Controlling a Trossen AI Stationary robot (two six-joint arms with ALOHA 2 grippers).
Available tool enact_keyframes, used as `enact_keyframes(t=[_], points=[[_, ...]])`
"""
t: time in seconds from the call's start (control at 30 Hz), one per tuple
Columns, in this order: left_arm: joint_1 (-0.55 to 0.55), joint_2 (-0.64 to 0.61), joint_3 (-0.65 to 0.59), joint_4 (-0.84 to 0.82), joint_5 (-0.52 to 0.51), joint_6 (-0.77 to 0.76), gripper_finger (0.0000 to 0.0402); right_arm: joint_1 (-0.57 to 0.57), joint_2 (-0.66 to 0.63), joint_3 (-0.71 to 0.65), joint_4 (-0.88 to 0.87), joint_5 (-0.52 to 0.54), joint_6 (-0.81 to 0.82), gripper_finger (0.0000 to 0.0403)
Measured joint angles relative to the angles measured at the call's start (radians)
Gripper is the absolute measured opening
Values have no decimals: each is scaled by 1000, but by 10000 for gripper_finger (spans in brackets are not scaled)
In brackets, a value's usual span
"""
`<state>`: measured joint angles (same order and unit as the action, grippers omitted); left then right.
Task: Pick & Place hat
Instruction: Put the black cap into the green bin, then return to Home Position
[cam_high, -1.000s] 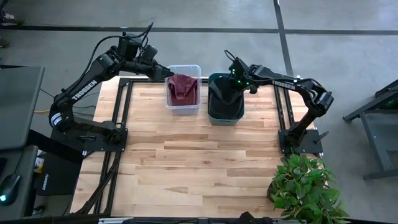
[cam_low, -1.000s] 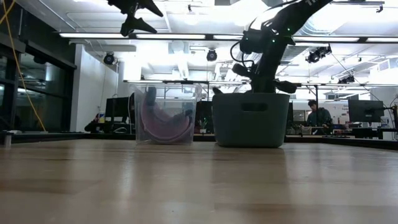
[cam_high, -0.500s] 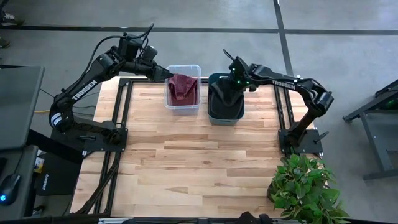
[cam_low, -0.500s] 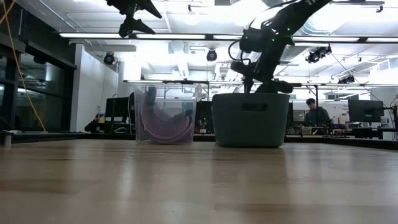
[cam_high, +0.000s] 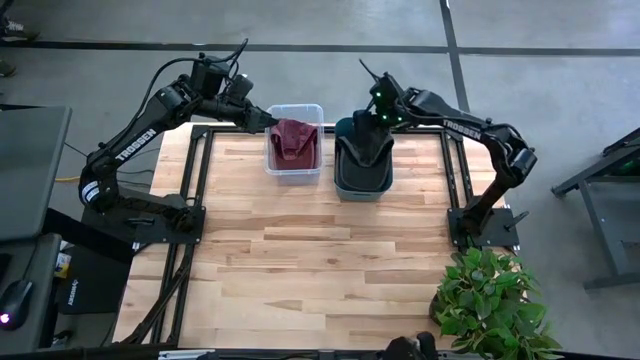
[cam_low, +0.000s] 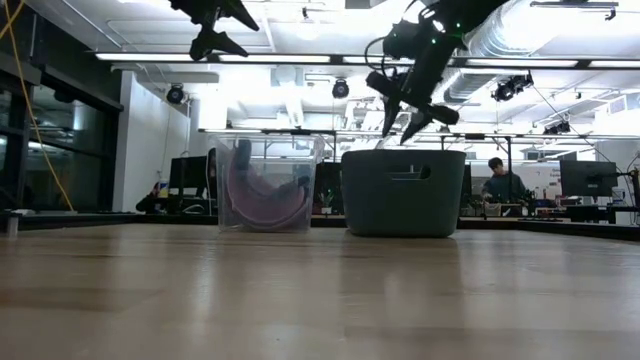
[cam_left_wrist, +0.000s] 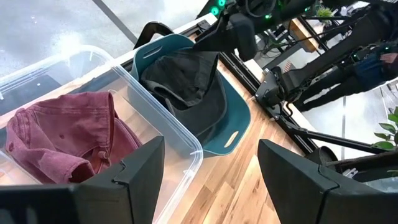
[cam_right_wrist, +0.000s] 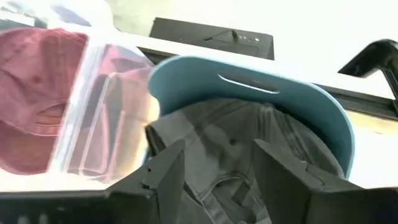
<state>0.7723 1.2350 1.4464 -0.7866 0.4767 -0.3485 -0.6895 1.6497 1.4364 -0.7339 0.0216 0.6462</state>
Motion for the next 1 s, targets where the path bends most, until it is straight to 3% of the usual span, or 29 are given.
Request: enact_keyframes(t=[0.4, 0.63, 1.0], points=[[0, 0, 0, -1, 0, -23, 241, 79, -10, 87, -50, -17, -79, 107], [0, 0, 0, -30, 0, -23, 241, 177, -116, 87, -58, 9, -93, 12], [8, -1, 0, -82, 18, -33, 241, 375, -335, 87, -160, 221, -157, 2]])
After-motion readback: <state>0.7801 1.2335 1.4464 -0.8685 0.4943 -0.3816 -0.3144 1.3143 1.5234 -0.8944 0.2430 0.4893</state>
